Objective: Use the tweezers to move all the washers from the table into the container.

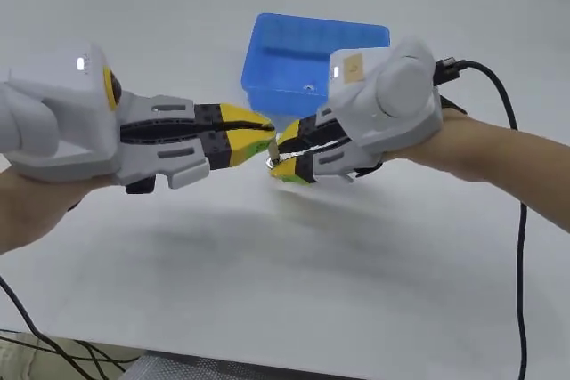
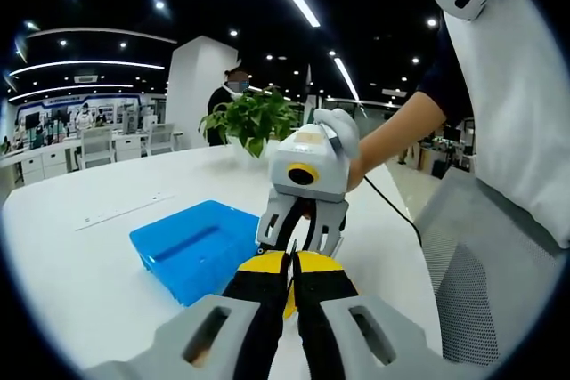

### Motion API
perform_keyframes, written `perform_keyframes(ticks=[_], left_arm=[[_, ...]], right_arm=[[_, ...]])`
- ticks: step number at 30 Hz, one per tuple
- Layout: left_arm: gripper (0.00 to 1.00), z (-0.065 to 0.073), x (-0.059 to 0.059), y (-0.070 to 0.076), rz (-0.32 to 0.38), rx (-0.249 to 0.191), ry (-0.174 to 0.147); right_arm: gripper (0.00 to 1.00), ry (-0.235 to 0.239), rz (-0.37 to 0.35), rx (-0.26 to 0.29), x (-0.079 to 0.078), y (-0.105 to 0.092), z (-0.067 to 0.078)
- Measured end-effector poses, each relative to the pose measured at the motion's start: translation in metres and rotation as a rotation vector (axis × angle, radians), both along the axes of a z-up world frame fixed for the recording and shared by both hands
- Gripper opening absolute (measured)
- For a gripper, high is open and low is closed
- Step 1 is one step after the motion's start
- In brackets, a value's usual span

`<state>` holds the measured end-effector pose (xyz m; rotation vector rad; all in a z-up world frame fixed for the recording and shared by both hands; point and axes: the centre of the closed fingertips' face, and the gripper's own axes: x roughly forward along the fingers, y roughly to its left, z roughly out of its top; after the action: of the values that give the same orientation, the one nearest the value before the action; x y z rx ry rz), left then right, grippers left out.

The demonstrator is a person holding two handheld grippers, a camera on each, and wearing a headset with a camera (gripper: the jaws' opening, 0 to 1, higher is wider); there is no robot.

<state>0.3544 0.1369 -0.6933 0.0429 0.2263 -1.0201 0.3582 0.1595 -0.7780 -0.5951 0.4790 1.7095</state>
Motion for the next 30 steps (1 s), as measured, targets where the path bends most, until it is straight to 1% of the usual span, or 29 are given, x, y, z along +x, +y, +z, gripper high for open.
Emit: perform_keyframes(ticks=[2, 5, 6, 7, 11, 12, 13, 14, 19, 23, 25, 27, 28, 29, 30], left_arm=[[0.06, -0.0005, 0.0002, -0.0003, -0.004, -0.003, 0.010], [0.06, -0.0012, 0.0005, -0.0009, -0.006, 0.001, 0.012], [0.06, -0.0017, 0.0003, -0.0015, -0.010, 0.000, 0.018], [0.06, -0.0022, 0.0008, -0.0018, -0.008, 0.002, 0.017], [0.06, -0.0033, 0.0022, -0.0013, -0.005, 0.000, 0.023], [0.06, -0.0035, 0.0022, -0.0014, -0.006, 0.000, 0.025], [0.06, -0.0037, 0.0024, -0.0012, -0.005, 0.001, 0.025], [0.06, -0.0038, 0.0029, -0.0007, -0.002, 0.001, 0.025], [0.06, -0.0041, 0.0045, 0.0001, 0.008, -0.005, 0.032], [0.06, -0.0042, 0.0045, -0.0032, 0.004, -0.007, 0.036], [0.06, -0.0045, 0.0051, -0.0043, 0.007, -0.006, 0.038], [0.07, -0.0047, 0.0054, -0.0049, 0.015, -0.013, 0.051], [0.07, -0.0051, 0.0055, -0.0049, 0.022, -0.018, 0.066], [0.07, -0.0051, 0.0054, -0.0048, 0.024, -0.017, 0.071], [0.08, -0.0050, 0.0055, -0.0045, 0.028, -0.009, 0.068]], right_arm=[[0.16, -0.002, 0.017, -0.003, -0.0013, -0.0002, -0.0002], [0.16, 0.007, 0.034, 0.002, -0.0028, 0.0010, 0.0003], [0.16, 0.005, 0.037, 0.001, -0.0027, 0.0011, -0.0003], [0.15, -0.002, 0.050, -0.003, -0.0030, 0.0012, -0.0014], [0.14, -0.003, 0.080, 0.000, -0.0061, 0.0046, -0.0015], [0.13, -0.008, 0.091, -0.003, -0.0069, 0.0049, -0.0019], [0.13, -0.030, 0.109, -0.007, -0.0067, 0.0048, -0.0029], [0.12, -0.040, 0.117, -0.007, -0.0066, 0.0048, -0.0030], [0.11, -0.049, 0.122, 0.003, -0.0056, 0.0048, -0.0034], [0.10, -0.080, 0.135, 0.013, -0.0067, 0.0033, -0.0030], [0.10, -0.084, 0.134, 0.015, -0.0062, 0.0031, -0.0028], [0.10, -0.088, 0.132, 0.016, -0.0053, 0.0031, -0.0028], [0.10, -0.088, 0.131, 0.016, -0.0049, 0.0031, -0.0029], [0.10, -0.093, 0.132, 0.016, -0.0047, 0.0031, -0.0029], [0.10, -0.094, 0.131, 0.015, -0.0042, 0.0034, -0.0031]])
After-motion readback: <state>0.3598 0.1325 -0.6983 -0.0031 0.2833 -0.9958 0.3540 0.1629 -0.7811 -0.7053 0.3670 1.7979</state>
